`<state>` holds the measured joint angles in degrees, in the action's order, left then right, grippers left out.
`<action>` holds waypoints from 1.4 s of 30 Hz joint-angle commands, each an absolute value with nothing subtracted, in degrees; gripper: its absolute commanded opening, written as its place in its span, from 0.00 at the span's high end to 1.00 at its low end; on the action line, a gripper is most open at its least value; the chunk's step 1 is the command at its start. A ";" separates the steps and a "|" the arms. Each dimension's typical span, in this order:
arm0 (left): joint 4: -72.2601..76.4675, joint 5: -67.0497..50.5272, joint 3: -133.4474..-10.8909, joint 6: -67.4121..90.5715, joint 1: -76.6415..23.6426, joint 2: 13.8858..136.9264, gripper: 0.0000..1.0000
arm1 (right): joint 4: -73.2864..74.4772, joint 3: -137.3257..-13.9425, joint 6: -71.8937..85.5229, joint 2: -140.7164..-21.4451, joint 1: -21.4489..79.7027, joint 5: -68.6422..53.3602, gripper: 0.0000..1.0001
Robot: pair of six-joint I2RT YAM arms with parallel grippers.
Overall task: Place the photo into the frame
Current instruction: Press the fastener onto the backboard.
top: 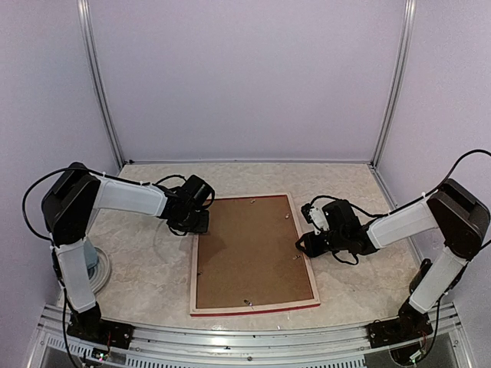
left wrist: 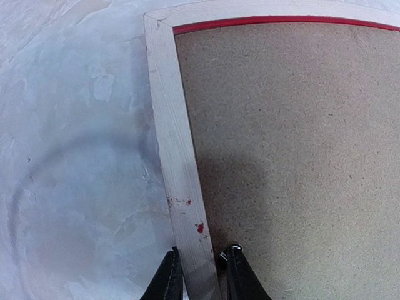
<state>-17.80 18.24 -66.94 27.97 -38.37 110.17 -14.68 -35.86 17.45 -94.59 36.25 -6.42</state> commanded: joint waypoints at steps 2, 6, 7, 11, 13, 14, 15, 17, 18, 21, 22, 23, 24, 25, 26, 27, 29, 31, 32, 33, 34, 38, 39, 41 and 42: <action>-19.87 19.46 -66.18 26.76 -37.88 111.85 0.97 | -9.67 -35.24 16.08 -96.41 36.25 -5.96 0.67; -19.86 19.13 -66.08 26.51 -37.88 111.38 0.98 | -9.59 -35.24 16.08 -96.42 36.30 -5.85 0.67; -19.86 18.82 -66.09 26.42 -37.88 111.09 0.96 | -9.58 -35.24 16.12 -96.42 36.30 -5.84 0.67; -19.80 18.14 -65.38 26.65 -37.92 108.51 0.69 | -9.50 -35.24 16.08 -96.37 36.30 -5.70 0.67; -20.08 17.83 -65.09 26.92 -38.01 106.64 0.58 | -9.49 -35.31 16.08 -96.33 36.30 -5.64 0.67; -20.28 17.61 -64.88 27.00 -38.12 105.77 0.53 | -9.50 -35.32 16.04 -96.38 36.30 -5.63 0.67; -20.44 17.33 -64.66 27.14 -38.37 105.15 0.47 | -9.55 -35.33 16.08 -96.38 36.30 -5.68 0.67; -20.96 17.10 -64.18 27.44 -39.40 103.43 0.39 | -9.50 -35.33 16.04 -96.35 36.25 -5.70 0.66; -21.32 17.24 -63.98 27.62 -40.18 102.92 0.35 | -9.44 -35.33 16.08 -96.33 36.29 -5.66 0.66; -23.22 18.05 -63.32 28.60 -43.35 101.29 0.28 | -9.43 -35.29 16.06 -96.34 36.29 -5.63 0.66; -23.72 18.17 -62.96 28.97 -44.68 100.93 0.26 | -9.35 -35.33 16.06 -96.40 36.25 -5.56 0.66; -24.33 18.33 -62.41 29.52 -45.95 100.34 0.25 | -9.32 -35.33 16.05 -96.34 36.29 -5.51 0.66; -24.87 18.46 -61.74 30.13 -47.10 99.87 0.24 | -9.32 -35.33 16.07 -96.35 36.29 -5.49 0.66; -25.19 18.42 -60.99 30.88 -48.27 99.59 0.23 | -9.32 -35.33 16.08 -96.33 36.30 -5.49 0.66; -25.60 18.38 -60.05 32.02 -49.20 98.98 0.22 | -9.36 -35.33 16.06 -96.33 36.30 -5.48 0.66; -26.01 18.37 -59.03 32.91 -50.63 98.55 0.22 | -9.34 -35.33 16.08 -96.33 36.30 -5.51 0.66; -26.94 18.22 -56.86 35.07 -52.45 96.90 0.22 | -9.38 -35.33 16.21 -96.24 36.30 -5.61 0.66; -27.72 18.19 -54.73 37.20 -54.47 95.18 0.22 | -9.32 -35.33 16.18 -96.16 36.28 -5.56 0.66; -28.14 18.13 -53.72 38.24 -55.31 94.39 0.22 | -9.36 -35.33 16.18 -96.15 36.30 -5.57 0.66; -28.63 18.12 -52.76 39.21 -56.10 93.24 0.22 | -9.32 -35.33 16.17 -96.15 36.25 -5.57 0.66; -29.28 18.11 -51.88 40.17 -56.88 92.57 0.23 | -9.33 -35.33 16.16 -96.15 36.29 -5.62 0.66; -30.88 17.55 -48.59 42.78 -58.67 88.98 0.25 | -9.34 -35.33 16.16 -96.19 36.30 -5.65 0.65; -30.73 17.19 -47.78 43.09 -58.88 88.43 0.26 | -9.36 -35.33 16.21 -96.16 36.23 -5.71 0.66; -30.44 17.03 -46.56 43.45 -59.03 87.38 0.26 | -9.32 -35.33 16.18 -96.09 36.30 -5.68 0.65; -30.22 17.13 -46.09 43.50 -58.98 87.08 0.27 | -9.32 -35.33 16.20 -96.07 36.30 -5.63 0.66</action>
